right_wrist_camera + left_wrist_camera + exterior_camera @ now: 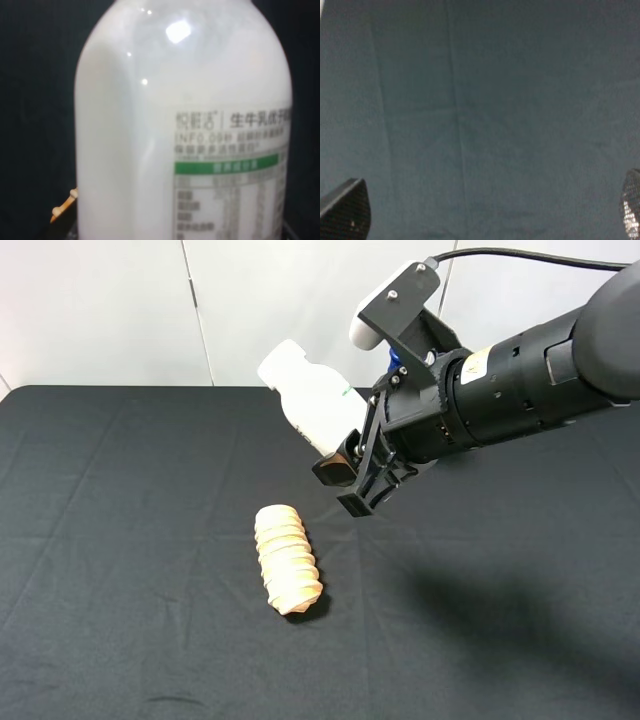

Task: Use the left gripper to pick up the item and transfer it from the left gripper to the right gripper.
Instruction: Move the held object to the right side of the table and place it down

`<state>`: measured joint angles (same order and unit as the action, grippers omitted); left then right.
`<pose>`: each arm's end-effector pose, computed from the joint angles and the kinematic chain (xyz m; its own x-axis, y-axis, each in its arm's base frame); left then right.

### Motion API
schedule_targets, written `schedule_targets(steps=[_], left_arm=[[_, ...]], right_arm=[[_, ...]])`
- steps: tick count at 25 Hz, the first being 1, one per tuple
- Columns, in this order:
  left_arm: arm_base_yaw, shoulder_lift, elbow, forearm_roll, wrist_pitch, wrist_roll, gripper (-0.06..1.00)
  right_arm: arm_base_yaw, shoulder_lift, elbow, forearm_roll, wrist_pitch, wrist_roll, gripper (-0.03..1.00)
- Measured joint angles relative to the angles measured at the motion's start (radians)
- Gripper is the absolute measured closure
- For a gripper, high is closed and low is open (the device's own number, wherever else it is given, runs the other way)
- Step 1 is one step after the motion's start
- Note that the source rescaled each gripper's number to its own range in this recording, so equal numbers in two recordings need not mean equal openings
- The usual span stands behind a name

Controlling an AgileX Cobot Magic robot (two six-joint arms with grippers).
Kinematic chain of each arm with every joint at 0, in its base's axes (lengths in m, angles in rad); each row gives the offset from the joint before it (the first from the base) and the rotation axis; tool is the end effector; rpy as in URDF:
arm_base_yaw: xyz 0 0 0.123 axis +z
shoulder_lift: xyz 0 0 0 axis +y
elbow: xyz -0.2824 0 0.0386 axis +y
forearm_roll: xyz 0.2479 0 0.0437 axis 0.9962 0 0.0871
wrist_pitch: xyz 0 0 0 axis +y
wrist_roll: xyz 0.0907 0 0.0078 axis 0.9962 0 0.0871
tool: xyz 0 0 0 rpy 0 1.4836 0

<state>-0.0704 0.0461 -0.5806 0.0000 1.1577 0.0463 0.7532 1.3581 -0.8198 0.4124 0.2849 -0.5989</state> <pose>-0.0110 0.0008 0.2919 -0.5056 0.0821 -0.8588 0.0938 0.9948 0.0398 0.1984 0.2002 0.2583 -0.3193 -0.5718 -0.7557 -0.8223 0.5636 -0.0791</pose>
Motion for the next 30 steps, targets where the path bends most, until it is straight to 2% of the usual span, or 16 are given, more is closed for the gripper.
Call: schedule_targets(steps=[3,9,15,22,27,30], left_arm=[[0.001,-0.042,0.05,0.0,0.003,-0.032,-0.06],[0.001,-0.054,0.059,0.028,-0.012,-0.082,-0.06],[0.001,-0.054,0.094,0.03,-0.087,-0.087,-0.06],[0.001,-0.054,0.094,0.029,-0.092,-0.088,-0.04],[0.001,-0.054,0.094,0.029,-0.092,-0.089,-0.04],[0.001,-0.054,0.094,0.029,-0.092,-0.089,-0.04]], right_arm=[[0.0,0.0,0.0,0.001,0.0,0.001,0.93],[0.0,0.0,0.0,0.003,0.0,0.002,0.93],[0.0,0.0,0.0,0.003,0.0,0.029,0.93],[0.0,0.0,0.0,0.003,0.0,0.041,0.93],[-0.001,-0.004,0.0,0.003,0.007,0.126,0.93],[-0.034,-0.016,0.0,-0.004,0.071,0.202,0.93]])
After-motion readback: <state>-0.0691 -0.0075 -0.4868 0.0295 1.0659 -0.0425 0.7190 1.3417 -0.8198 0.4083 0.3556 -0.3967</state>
